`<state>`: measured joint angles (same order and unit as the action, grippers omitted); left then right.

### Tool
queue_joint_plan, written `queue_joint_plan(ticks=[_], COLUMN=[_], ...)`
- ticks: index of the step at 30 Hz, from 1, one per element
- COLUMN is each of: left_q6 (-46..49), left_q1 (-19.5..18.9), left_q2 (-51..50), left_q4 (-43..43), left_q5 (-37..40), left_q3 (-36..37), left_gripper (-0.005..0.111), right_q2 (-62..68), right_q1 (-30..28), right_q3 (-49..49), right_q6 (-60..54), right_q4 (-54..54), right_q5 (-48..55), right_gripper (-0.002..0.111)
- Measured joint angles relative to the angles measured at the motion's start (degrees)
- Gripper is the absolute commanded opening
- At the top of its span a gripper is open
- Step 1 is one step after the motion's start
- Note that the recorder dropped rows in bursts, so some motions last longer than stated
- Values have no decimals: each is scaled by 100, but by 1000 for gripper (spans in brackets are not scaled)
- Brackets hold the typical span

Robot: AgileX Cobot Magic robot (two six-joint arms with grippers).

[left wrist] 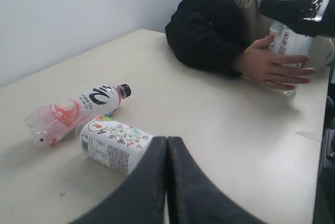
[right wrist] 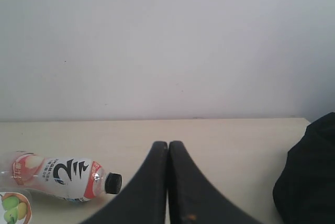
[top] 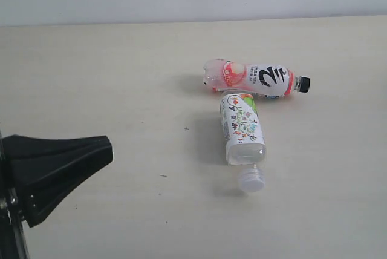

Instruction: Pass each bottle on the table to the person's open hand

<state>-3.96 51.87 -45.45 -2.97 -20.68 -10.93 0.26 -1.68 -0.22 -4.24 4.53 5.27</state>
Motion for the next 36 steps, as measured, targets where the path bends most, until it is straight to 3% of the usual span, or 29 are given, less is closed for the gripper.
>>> queue_joint_plan(ticks=[4, 7, 13, 18, 26, 36], left_q6=[0, 70, 196, 196, 187, -573], left_q1=[0, 0, 0, 0, 0, 0], left_q2=[0, 0, 71, 418, 967, 1610], left_q4=[0, 0, 25, 38, 49, 150], left_q5=[-200, -325, -1097, -1311, -998, -123], left_q3=[287, 387, 700, 994, 1073, 1027], left_gripper=[5, 0, 0, 0, 0, 0], right_q2=[0, 0, 0, 0, 0, 0], right_q1=[0, 0, 0, 0, 0, 0], right_q3=[0, 0, 0, 0, 0, 0], right_q6=[0, 0, 0, 0, 0, 0], right_q4=[0, 0, 0, 0, 0, 0], right_q5=[0, 0, 0, 0, 0, 0], right_gripper=[0, 0, 0, 0, 0, 0])
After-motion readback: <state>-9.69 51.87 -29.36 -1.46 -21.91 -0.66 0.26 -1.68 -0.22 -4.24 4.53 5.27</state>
